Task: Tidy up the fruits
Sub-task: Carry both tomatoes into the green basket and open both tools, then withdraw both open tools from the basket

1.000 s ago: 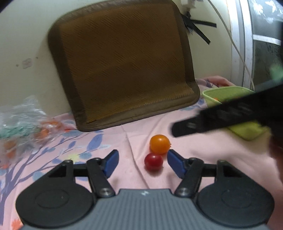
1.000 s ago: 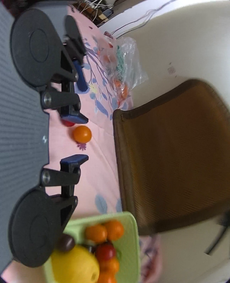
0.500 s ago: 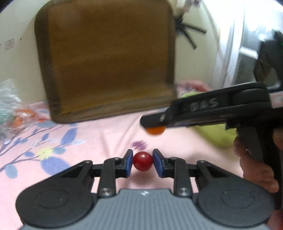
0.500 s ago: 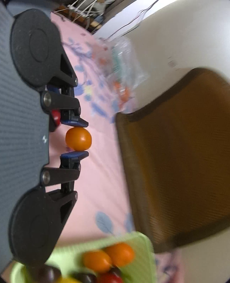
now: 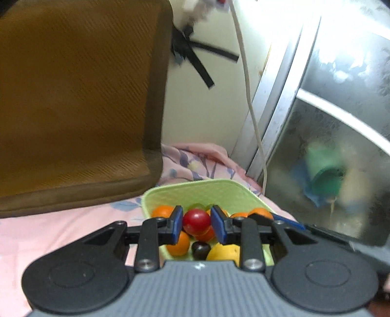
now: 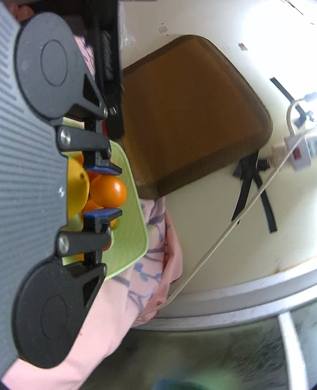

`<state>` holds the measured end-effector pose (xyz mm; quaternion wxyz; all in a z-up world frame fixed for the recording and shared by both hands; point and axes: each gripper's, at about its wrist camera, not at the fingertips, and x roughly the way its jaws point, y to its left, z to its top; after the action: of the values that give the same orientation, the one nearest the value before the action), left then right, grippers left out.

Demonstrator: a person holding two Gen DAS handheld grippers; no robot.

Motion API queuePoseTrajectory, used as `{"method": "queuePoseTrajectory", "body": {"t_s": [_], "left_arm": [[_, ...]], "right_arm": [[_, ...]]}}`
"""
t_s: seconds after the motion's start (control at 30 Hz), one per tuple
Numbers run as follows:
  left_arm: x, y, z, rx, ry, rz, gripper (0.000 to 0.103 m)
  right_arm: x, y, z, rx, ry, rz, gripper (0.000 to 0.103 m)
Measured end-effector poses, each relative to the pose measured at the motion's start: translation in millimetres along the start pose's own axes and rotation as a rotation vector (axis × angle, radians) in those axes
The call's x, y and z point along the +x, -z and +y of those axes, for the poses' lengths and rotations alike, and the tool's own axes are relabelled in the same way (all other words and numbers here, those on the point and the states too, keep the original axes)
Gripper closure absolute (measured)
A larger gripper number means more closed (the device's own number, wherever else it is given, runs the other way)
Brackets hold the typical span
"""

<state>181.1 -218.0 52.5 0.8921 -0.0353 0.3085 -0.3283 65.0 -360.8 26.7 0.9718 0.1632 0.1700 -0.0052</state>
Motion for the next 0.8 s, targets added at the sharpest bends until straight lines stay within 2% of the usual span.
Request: {"method": "queuePoseTrajectory", "body": {"t_s": [0.07,0.13,0.17,0.2,0.3,0.4,0.53,0.57,0.6,0.63,0.73,0.8], "left_arm": [[13.1,0.5,-3.8,0.007,-0.026,0.019,0.076],[21.7,0.6,-3.5,0.003,-0.040,0.027,0.068],[22.7,0.2,-4.2,-0.009,-0.051,0.026,0.057],[23.7,-0.3,-2.9,-0.023,-0.064,0.023,0.050],[14.4,-3.2,-1.6,-0.058,-0.114,0.012,0.049],[-13.6,-0.6,-1.7,-0.076,-0.163,-0.016,0.047],[-57.8,17.9,-13.0,-0.010,-0.316,-0.035,0.037],[-69.6,27.1,-17.3,0.019,-0.361,-0.038,0.030],[-77.6,33.6,-20.2,0.041,-0.388,-0.040,0.017],[-87.9,42.7,-23.7,0.064,-0.415,-0.046,0.012],[-112.3,67.6,-29.5,0.095,-0.470,-0.053,0.007],[-123.2,83.1,-31.4,0.093,-0.479,-0.033,0.005]], "right_arm": [[4.8,4.2,-4.8,0.003,-0.008,0.000,0.070],[9.1,4.5,-7.5,-0.013,-0.002,-0.001,0.068],[8.7,3.9,-8.9,-0.020,0.006,-0.005,0.058],[6.1,2.7,-11.2,-0.016,0.020,-0.027,0.054],[-5.9,-3.2,-22.8,0.033,0.021,-0.093,0.052],[-15.9,-7.9,-37.3,0.112,0.027,-0.146,0.052],[-25.2,-7.5,-49.1,0.177,0.080,-0.196,0.052],[-27.7,-6.6,-49.5,0.185,0.097,-0.195,0.052],[-31.5,-5.5,-48.7,0.195,0.110,-0.185,0.052],[-37.5,-2.9,-46.9,0.206,0.113,-0.172,0.052],[-64.7,14.6,-35.1,0.219,0.087,-0.136,0.047],[-86.3,30.0,-24.3,0.218,0.087,-0.117,0.042]]}}
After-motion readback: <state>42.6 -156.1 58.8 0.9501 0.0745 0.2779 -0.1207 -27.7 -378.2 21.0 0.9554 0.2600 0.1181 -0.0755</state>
